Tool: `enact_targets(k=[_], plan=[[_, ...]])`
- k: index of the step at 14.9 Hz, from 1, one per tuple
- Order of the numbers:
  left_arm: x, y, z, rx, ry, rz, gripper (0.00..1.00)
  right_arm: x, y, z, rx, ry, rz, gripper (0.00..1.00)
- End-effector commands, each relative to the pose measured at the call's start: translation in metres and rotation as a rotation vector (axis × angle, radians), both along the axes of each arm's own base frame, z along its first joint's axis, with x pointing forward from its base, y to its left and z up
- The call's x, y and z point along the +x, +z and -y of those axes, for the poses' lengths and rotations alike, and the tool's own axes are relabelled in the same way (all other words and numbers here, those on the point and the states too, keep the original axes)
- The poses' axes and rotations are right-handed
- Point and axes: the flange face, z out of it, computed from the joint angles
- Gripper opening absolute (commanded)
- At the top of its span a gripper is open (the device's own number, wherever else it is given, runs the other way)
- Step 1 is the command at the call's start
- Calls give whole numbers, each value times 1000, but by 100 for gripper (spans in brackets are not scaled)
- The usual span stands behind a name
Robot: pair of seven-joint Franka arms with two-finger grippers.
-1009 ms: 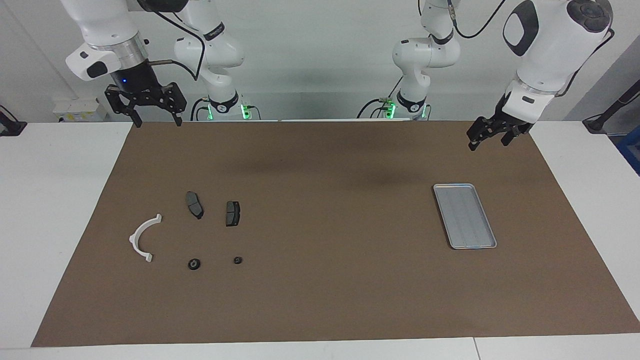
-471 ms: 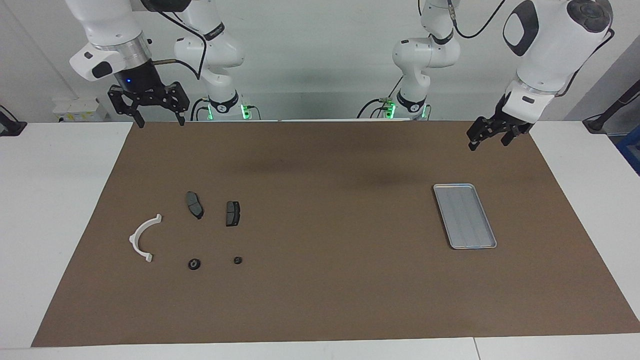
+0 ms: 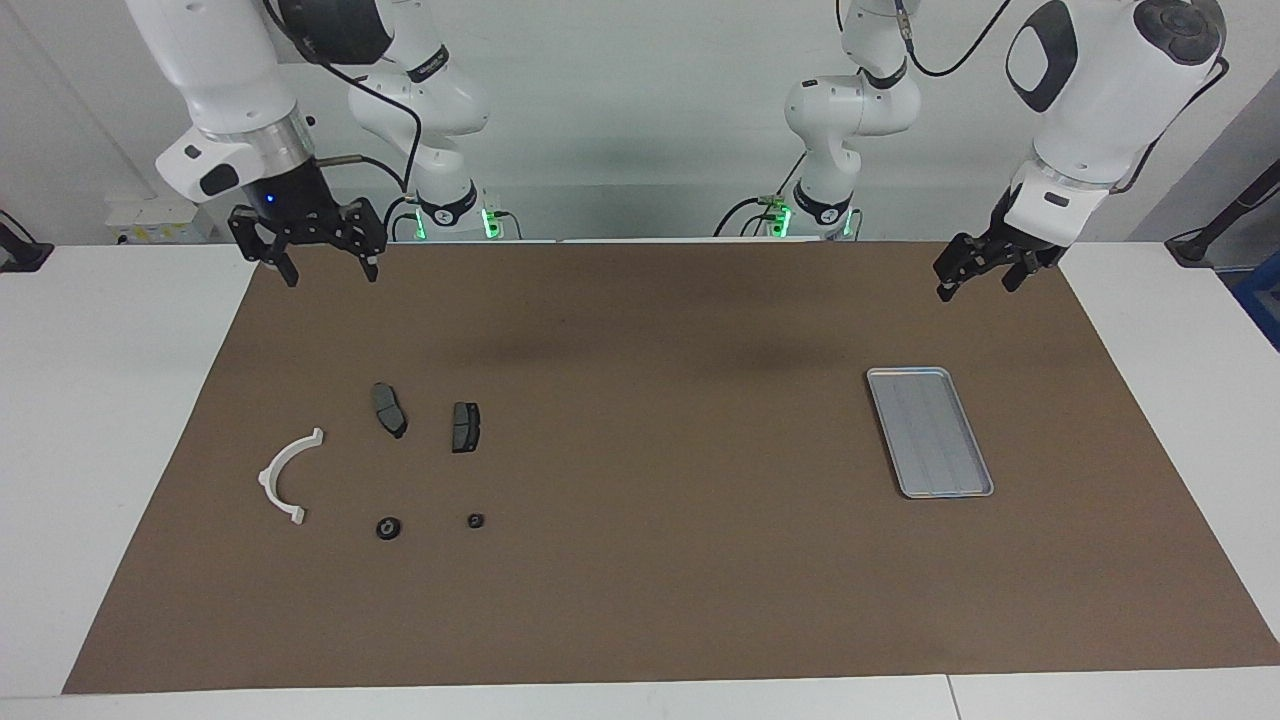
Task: Pick bearing gear from pile to tray
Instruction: 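Reach the right gripper toward the nearer small dark bearing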
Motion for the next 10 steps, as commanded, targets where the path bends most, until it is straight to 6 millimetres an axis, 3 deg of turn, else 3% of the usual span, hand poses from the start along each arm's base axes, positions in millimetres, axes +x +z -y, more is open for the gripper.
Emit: enact_targets(k=[1,8,10], plan=[[-4,6,-1,8,-5,5,100,30,-48,-25,2,-25,-16,100],[-4,6,-2,8,-3,5,100,88,-184,-79,-8,-204,-28,100],[-4,5,-2,9,-5,3,100,101,-219,-86,-13,-218,-11,100]])
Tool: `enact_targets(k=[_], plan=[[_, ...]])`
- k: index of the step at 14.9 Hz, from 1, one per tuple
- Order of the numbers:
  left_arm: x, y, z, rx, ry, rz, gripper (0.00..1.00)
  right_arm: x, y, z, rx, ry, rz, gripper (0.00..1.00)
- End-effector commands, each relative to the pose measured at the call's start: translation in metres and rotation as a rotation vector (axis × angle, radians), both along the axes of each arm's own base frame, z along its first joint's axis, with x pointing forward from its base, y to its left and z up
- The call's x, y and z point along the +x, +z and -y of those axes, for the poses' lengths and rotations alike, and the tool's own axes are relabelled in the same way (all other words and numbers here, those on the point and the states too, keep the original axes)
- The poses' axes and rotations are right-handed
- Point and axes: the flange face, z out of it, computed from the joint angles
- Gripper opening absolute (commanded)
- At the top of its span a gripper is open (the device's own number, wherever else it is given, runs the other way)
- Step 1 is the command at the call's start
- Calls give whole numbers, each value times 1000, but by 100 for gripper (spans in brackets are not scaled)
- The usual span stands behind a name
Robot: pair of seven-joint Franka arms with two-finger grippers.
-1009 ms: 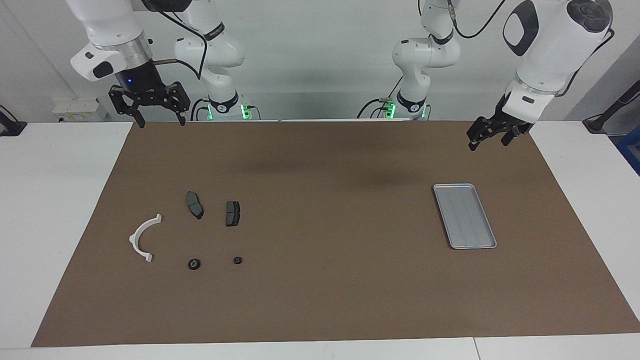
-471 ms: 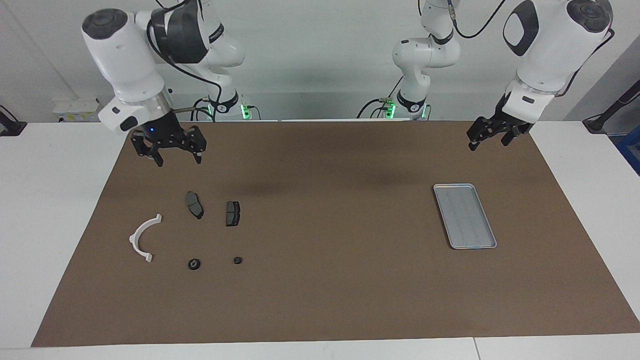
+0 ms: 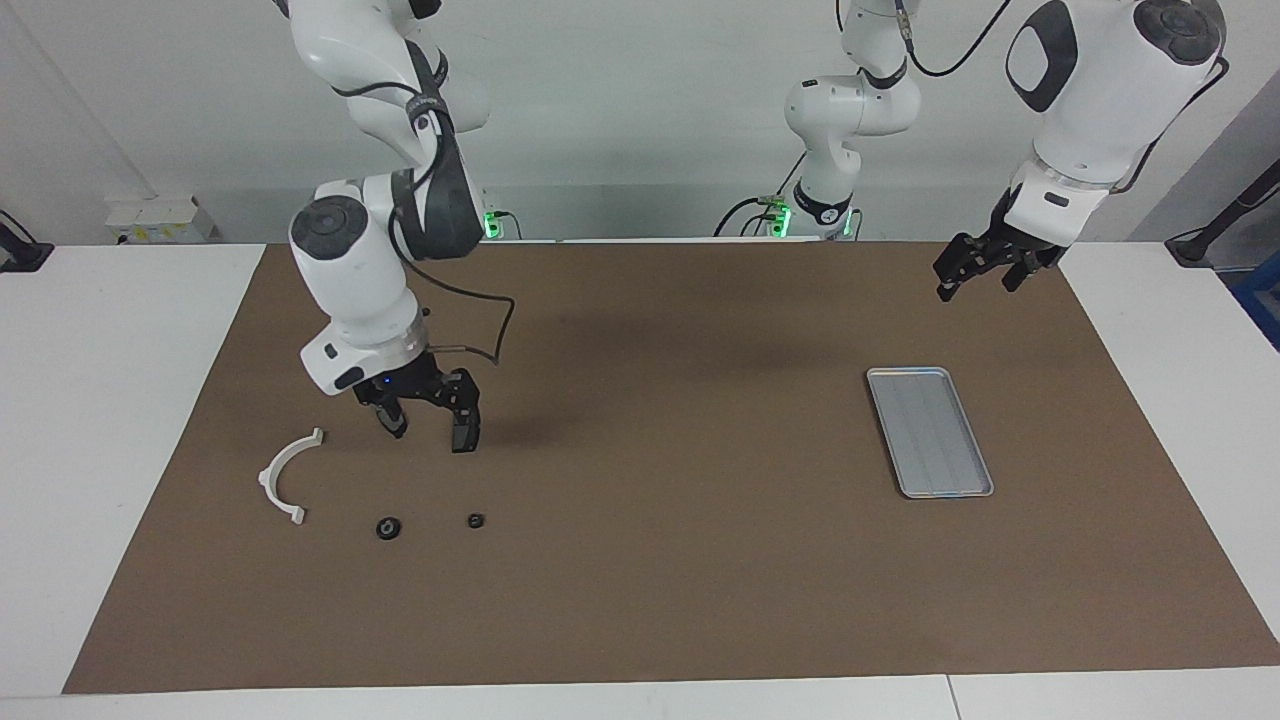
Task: Pick bearing gear from pile to tray
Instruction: 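Reach the right gripper toward the nearer small dark bearing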
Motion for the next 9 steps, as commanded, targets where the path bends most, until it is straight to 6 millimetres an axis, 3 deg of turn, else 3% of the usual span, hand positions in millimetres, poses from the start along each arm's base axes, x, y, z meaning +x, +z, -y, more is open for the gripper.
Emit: enact_targets(k=[1,5,9], plan=[[-4,6,-1,8,-5,5,100,18,-40,-14,-13,-25,7,100],[-4,6,-1,8,-5,5,100,46,-86,-22,-59,4,-19,100],[-4,6,-2,8,-3,5,100,54,-113,-24,-97,25,-67,100]])
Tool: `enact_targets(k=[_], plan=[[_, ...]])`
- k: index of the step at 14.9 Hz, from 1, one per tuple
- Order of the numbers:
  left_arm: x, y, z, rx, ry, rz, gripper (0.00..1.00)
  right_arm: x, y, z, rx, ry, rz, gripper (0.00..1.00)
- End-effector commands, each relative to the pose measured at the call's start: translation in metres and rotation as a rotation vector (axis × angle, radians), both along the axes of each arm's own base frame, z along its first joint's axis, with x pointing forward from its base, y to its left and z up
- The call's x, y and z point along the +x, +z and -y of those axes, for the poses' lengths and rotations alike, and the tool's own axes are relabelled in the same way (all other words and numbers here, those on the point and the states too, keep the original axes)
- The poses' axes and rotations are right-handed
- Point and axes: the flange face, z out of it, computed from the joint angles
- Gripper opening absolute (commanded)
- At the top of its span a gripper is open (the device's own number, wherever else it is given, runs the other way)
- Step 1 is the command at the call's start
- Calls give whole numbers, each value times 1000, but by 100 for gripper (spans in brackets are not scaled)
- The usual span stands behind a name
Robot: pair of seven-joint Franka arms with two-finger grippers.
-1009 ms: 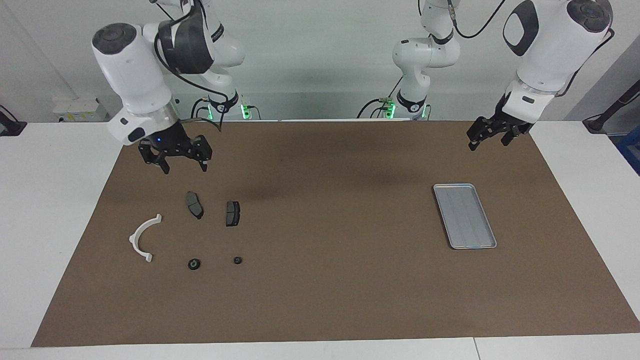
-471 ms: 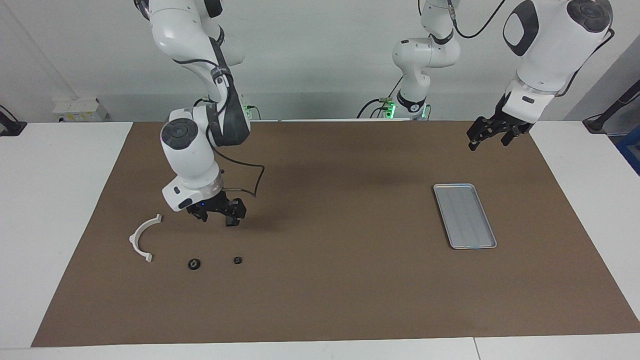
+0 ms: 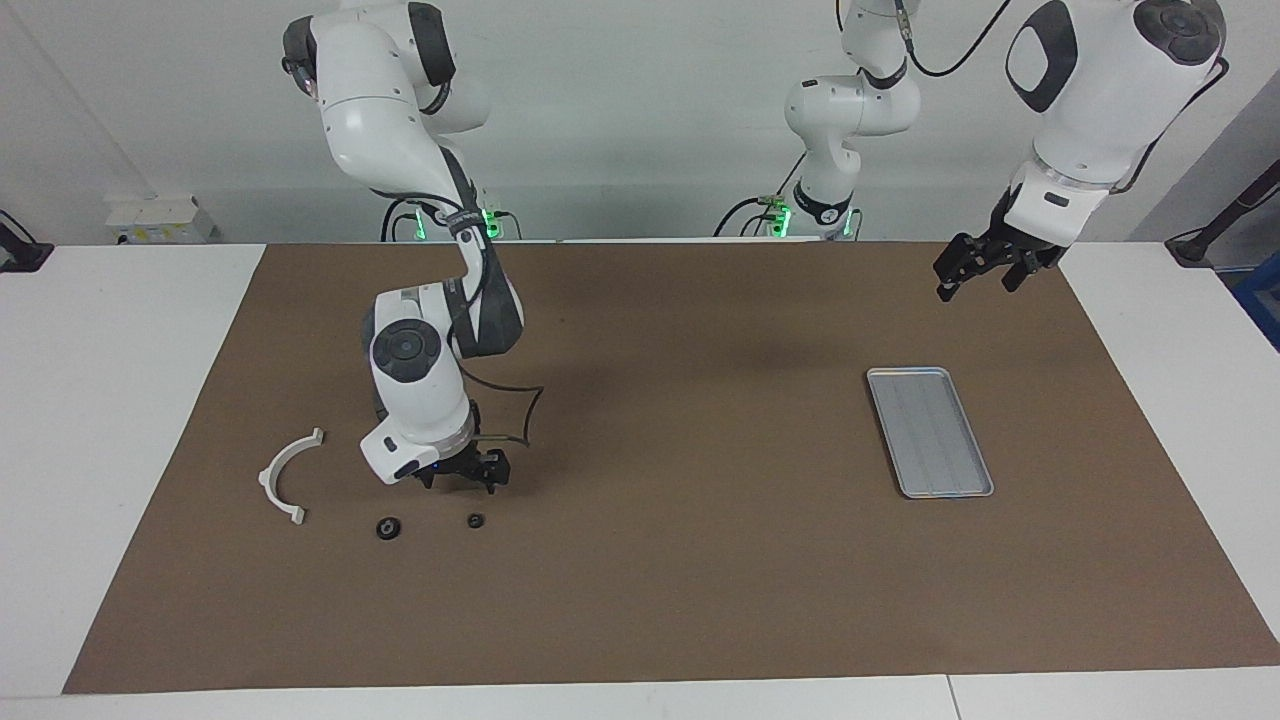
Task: Pick bearing gear from pile to tray
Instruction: 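Lower the right gripper and grasp the small dark bearing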
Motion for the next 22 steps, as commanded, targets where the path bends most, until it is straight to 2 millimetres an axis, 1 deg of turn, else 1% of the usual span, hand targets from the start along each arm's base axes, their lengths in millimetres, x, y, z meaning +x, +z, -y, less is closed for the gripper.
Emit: enact_targets(k=[1,4,5,7,10,13,18,21,22], plan=[[-4,6,-2,8,-3,6,100,15,-10,-3,-28,-5,-26,100],[-4,6,-1,8,-5,5,100,25,-11,-5,-26,-14,-38,100],[-4,6,-1,8,-5,5,100,27,-15,-4,-26,-16,-41,100],[-4,6,-2,8,-3,5,100,33,-17,-4,-20,-19,-32,100],[-4,6,-1,8,-5,5,100,34,-17,-6,-12,-37,-30,99],[-4,5,-2,9,-3,3,100,35,-15,-6,-8,-40,-26,91],[-4,6,-1,8,-5,5,100,35,-16,-7,0,-85,-9,72],[-4,6,-2,8,-3,5,100,33,-21,-7,0,-88,-9,69],[-4,6,-2,8,-3,5,100,33,-20,-7,0,-88,-9,66]])
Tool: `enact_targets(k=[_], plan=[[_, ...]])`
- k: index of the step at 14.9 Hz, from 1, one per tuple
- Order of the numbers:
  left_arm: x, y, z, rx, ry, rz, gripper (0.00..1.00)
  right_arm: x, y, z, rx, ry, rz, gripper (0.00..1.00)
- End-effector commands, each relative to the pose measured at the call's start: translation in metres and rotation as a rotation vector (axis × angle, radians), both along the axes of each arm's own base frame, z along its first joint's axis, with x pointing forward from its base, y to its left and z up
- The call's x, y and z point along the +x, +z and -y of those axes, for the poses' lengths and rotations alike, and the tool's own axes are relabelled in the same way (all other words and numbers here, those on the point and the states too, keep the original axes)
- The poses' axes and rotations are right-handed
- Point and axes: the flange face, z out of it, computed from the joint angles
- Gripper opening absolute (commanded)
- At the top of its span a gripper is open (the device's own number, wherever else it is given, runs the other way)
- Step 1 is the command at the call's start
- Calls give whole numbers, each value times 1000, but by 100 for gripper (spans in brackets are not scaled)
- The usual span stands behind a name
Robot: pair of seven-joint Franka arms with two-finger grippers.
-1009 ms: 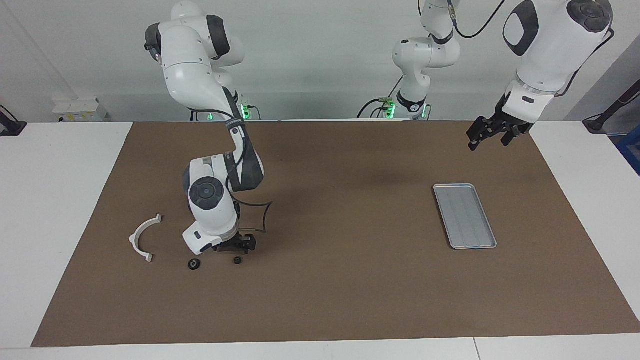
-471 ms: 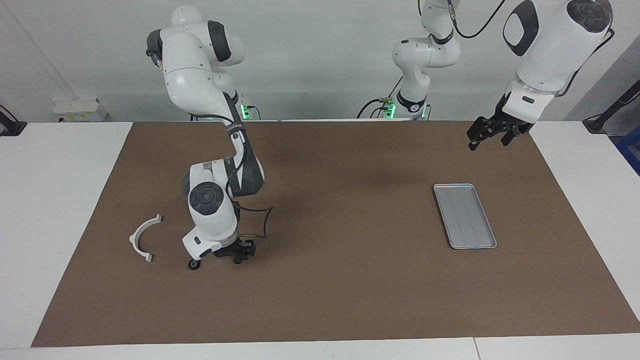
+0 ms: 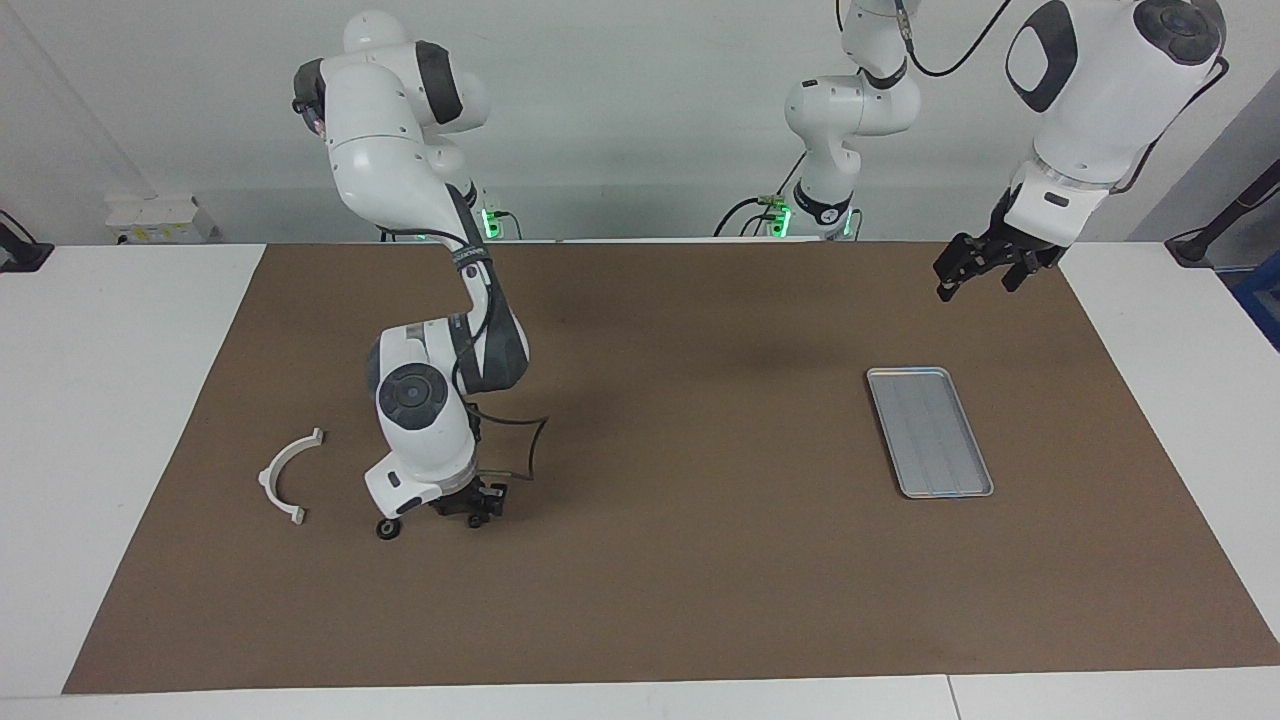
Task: Pick bearing gear from pile to tray
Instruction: 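Lower the right gripper and grasp the small dark bearing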
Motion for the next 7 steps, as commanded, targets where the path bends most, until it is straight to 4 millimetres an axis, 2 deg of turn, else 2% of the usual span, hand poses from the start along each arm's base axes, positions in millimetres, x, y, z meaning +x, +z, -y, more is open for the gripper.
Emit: enact_targets(k=[1,7], plan=[[-4,6,-1,8,-5,5,100,2,-5,-3,3,-18,6,63],[-4,6,-2,8,-3,5,100,2,-8,-5,24,-42,14,37]])
